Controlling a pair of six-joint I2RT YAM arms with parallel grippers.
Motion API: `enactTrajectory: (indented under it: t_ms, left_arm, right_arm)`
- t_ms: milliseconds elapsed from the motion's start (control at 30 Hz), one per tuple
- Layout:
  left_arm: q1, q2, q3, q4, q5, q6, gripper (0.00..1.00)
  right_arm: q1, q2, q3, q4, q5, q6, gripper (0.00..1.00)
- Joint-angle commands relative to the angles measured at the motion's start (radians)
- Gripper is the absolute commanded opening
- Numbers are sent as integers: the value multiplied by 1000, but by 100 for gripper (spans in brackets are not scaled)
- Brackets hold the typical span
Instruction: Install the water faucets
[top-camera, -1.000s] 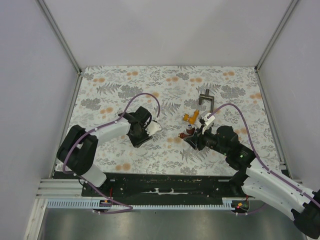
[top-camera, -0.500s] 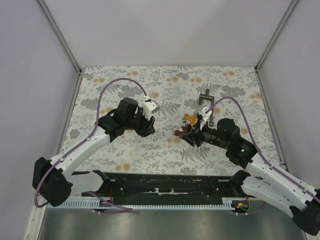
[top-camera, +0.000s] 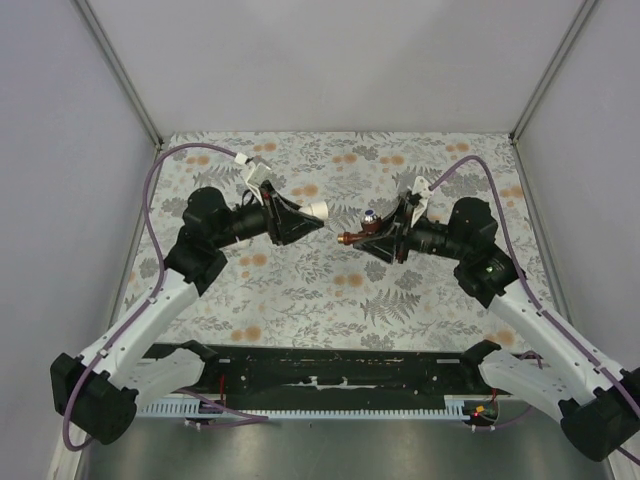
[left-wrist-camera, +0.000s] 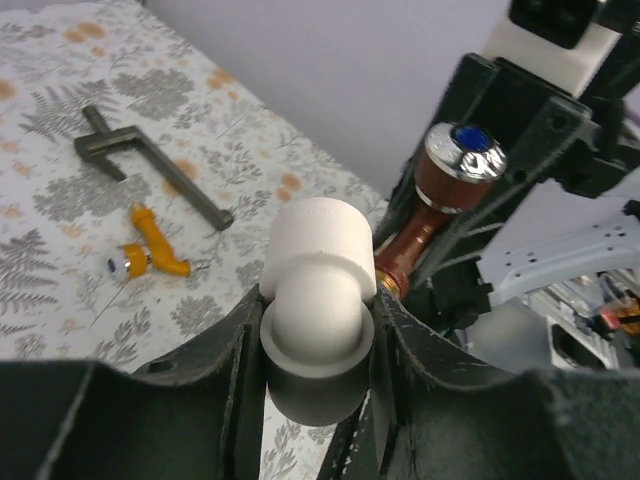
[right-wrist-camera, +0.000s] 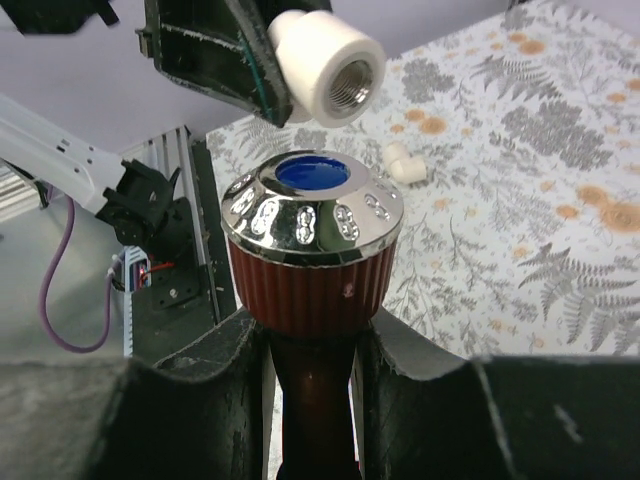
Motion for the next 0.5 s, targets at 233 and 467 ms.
enactTrajectory:
  t_ms: [233,467]
  left_arm:
    - [74,24,-66,622,238,-525,2]
    - [72,-48,-66,578,261,-544,2]
  right_arm:
    - [-185,130,165,538,-381,230,0]
    - [-174,146,236,544,-444,154,0]
